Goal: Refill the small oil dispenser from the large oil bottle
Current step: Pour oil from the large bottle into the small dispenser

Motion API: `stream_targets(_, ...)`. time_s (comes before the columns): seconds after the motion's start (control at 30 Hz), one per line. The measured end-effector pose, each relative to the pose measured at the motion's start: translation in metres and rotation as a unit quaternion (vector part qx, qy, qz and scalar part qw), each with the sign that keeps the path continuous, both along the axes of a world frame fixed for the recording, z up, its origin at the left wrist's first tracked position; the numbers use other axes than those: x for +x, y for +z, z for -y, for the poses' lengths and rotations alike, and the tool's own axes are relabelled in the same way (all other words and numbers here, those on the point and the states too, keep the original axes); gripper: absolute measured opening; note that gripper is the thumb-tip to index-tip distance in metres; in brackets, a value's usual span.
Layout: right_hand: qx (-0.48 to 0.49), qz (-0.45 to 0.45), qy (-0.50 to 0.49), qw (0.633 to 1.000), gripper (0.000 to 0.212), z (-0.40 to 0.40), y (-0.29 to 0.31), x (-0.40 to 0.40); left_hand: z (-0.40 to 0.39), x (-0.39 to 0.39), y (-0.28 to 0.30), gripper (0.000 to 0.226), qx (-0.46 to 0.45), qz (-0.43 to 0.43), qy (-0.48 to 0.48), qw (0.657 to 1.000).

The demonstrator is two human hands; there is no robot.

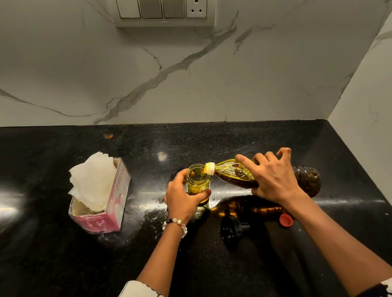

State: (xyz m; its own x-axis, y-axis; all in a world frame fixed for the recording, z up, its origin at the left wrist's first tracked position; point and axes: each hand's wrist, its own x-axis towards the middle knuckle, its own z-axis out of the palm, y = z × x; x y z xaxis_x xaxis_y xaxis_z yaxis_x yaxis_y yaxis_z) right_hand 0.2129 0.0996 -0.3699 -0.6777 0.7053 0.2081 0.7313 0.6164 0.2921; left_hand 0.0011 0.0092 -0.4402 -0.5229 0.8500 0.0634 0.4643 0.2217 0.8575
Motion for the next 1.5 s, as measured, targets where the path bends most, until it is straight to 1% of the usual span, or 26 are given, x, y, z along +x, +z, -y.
stream_targets(0.33,-0.002,0.001,0.000,1.000,0.099,0.0000,0.0001,0.0008,0.0007,-0.0005,-0.0017,0.076,0.006,-0.001,0.000,1.000)
stream_targets(0.47,0.000,0.000,-0.002,1.000,0.099,0.0000,0.0005,0.0015,0.0001,-0.0010,-0.0023,0.071,0.008,-0.010,-0.001,1.000)
stream_targets(0.8,0.004,0.000,0.001,1.000,0.096,0.0005,0.0025,0.0005,0.0009,-0.0012,-0.0009,0.074,0.010,-0.006,0.000,1.000)
stream_targets(1.5,0.000,-0.005,0.003,1.000,0.098,0.0007,0.0028,0.0000,0.0003,-0.0006,-0.0001,0.070,0.017,-0.020,0.002,1.000)
